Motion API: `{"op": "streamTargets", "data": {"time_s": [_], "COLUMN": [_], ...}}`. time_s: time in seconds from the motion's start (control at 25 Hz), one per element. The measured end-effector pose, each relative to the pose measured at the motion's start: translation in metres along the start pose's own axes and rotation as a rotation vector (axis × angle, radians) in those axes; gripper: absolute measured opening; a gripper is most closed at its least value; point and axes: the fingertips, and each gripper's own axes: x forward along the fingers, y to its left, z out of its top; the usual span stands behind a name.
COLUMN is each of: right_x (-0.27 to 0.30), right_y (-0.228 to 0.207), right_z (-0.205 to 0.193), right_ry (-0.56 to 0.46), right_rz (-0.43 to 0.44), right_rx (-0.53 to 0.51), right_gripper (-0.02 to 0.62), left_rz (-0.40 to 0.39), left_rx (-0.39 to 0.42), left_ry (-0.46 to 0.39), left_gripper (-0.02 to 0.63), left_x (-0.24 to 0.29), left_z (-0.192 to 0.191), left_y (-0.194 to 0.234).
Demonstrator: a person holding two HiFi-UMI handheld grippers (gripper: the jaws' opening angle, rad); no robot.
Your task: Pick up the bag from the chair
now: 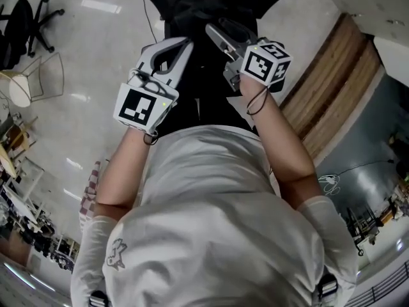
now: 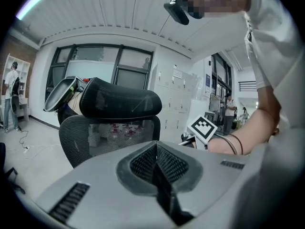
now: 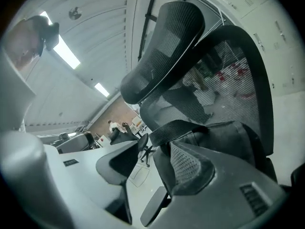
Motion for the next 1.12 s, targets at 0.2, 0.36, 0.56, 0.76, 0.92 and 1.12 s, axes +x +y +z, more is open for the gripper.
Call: {"op": "streamTargets", "data": {"time_s": [0.2, 0.36, 0.56, 0.76, 0.92, 1.12], "right_x": [0.011, 0.017, 0.039, 0.047, 0.050, 0.051], "right_y": [-0.012, -0.014, -0.011, -0.015, -0.016, -0.011], "right_z": [-0.002, 0.008, 0.025, 0.032, 0.036, 0.036], "right_ry": [-0.006, -0.036, -0.081, -0.092, -0.093, -0.123], "right_rz": [0.013, 0.038, 0.088, 0.117, 0.130, 0.172], "right_rx": [0.031, 0.054, 0.115, 0.125, 0.123, 0.114], "right_gripper": [0.202, 0.202, 0.202, 0.201, 0.196, 0.075], "left_rz": [0.010, 0.011, 0.022, 0.030, 0.040, 0.048], "left_rx": [-0.013, -0.018, -0.037, -0.043, -0.043, -0.053], "left_ry": [0.006, 0.011, 0.015, 0.022, 0.020, 0.020], "left_gripper": [0.008, 0.008, 0.008, 0.008, 0.008, 0.007], "left_x": [0.006, 0.012, 0.016, 0.020, 0.021, 0.018], "left_z": [-0.006, -0.009, -0.012, -0.016, -0.015, -0.022], "left_y": [0.007, 0.010, 0.028, 0.028, 0.030, 0.029]}}
